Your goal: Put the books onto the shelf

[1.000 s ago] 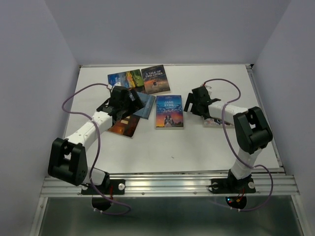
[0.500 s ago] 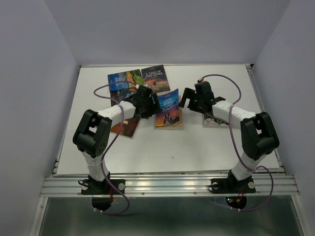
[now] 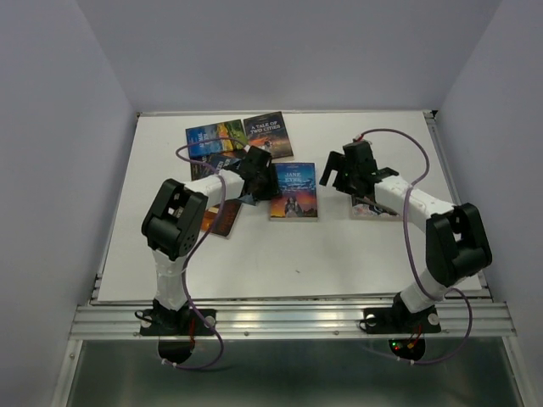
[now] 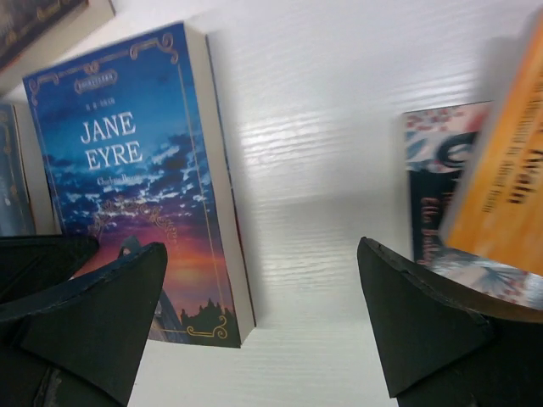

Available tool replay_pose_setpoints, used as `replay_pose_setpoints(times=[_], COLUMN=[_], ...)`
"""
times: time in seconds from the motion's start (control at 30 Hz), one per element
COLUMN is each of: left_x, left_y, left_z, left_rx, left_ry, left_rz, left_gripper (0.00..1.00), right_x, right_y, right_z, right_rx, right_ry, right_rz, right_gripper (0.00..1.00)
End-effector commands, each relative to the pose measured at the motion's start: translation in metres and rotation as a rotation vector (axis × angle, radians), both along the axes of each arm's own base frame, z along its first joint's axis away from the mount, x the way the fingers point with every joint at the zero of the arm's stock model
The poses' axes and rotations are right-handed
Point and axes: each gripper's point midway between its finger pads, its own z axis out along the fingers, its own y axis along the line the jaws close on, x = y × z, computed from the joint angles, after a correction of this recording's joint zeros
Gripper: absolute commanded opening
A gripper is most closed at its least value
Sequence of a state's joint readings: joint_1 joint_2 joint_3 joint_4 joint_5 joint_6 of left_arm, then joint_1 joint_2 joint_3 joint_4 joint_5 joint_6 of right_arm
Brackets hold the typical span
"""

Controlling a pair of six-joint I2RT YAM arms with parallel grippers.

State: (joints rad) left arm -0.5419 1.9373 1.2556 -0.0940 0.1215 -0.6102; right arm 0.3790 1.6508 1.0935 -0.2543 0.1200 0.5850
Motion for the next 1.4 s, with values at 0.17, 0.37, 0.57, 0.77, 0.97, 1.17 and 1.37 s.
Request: replay_pose_setpoints(times=[0.17,0.37,0.57,0.77,0.97,1.17,1.37], left_x=[0.007,-0.001,-0.015,-0.007,-0.004,-0.018,-0.031], left_y=[-0.009,-0.025,-0.022,-0.016,0.000,0.051,0.111], left_z=[-0.005,-0.001,0.003,0.016,0.076,0.164,0.166], left_rx=[0.055,0.070,0.077,0.103,0.090,0.060,0.004], left_ry=[-0.032,-0.043,-0.033,-0.061,-0.155,-0.302,-0.247], left_rz=[-0.066,-0.110,-0.048,0.015,0.100,0.291,0.448], left_gripper=[0.51,0.50,0.49,0.51,0.64,0.99,0.99], right_x=[-0.009,-0.010,-0.009,-0.007,-0.001,0.010,0.019], right_y=[-0.061,-0.057,-0.060,-0.059,-0.010,0.067,0.156], right_z=[0.046,0.053,0.053,0.055,0.081,0.122,0.119], right_rx=[-0.069,-0.053,-0.068,-0.067,0.046,0.109,0.147], right_ry=[-0.117,-0.129,-0.132,-0.133,-0.238,-0.401,-0.431], right_rz=[-0.183,-0.162,-0.166,-0.141,0.160,0.519,0.851], right_gripper=[1.00,1.00,1.00,1.00,1.00,1.00,1.00])
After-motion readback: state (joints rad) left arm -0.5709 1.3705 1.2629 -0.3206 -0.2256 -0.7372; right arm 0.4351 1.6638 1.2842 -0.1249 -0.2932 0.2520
